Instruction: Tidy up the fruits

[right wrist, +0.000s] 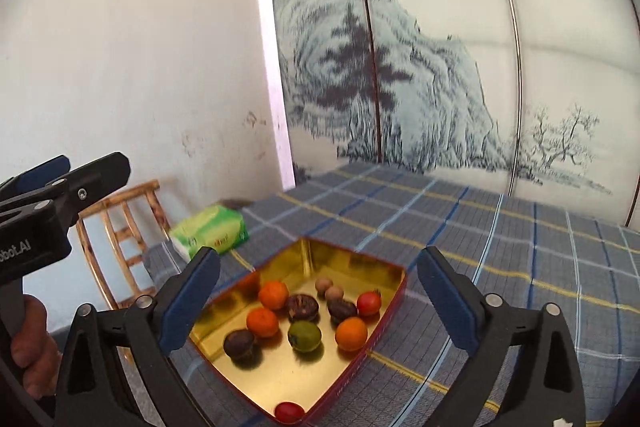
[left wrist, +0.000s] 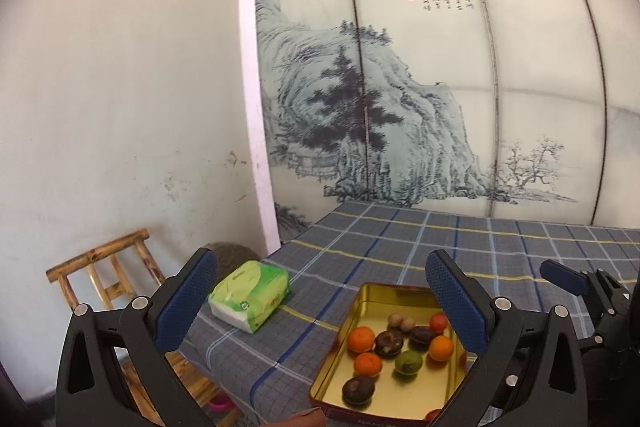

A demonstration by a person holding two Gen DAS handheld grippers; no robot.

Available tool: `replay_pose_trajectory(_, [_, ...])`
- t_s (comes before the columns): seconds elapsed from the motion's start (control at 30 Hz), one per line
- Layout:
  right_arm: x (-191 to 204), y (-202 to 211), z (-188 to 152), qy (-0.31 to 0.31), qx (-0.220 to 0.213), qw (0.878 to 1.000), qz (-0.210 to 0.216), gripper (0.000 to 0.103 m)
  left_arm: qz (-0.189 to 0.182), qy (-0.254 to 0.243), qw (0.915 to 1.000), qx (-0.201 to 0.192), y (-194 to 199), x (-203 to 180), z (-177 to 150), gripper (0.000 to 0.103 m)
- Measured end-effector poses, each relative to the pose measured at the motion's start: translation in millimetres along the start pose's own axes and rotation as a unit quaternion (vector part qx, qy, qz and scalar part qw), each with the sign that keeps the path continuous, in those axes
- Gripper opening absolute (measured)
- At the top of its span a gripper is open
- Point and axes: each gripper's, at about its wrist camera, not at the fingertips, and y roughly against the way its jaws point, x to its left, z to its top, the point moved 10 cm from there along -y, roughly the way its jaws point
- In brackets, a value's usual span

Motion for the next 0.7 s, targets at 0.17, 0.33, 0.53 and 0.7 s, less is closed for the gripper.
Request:
replay_pose_trajectory(0.17, [-3, 12, 9, -0.004, -0.017, 1.0, -0.013, 0.1, -0.037, -0.015, 0.9992, -0.001, 11, -18, 7, 0.103])
replay_pose_trajectory(0.33, [-10, 19, 15, -0.013, -0.031, 0.999, -0.029, 0.101, -0.06, -0.029, 0.9978, 0.007, 13, -32, 6, 0.103])
replay_pose_trajectory(0.53, [-6, 21, 17, 0.005, -0.042, 0.998, -0.043, 0.102, -0.056, -0.027, 0.9978, 0.021, 10, -33, -1, 0.103])
replay_pose_trajectory(0.7, [-3, 21, 14, 0.013, -0.041, 0.998, -0.05, 0.102, -0.048, -0.014, 0.9984, 0.026, 4, -24, -7, 0.103])
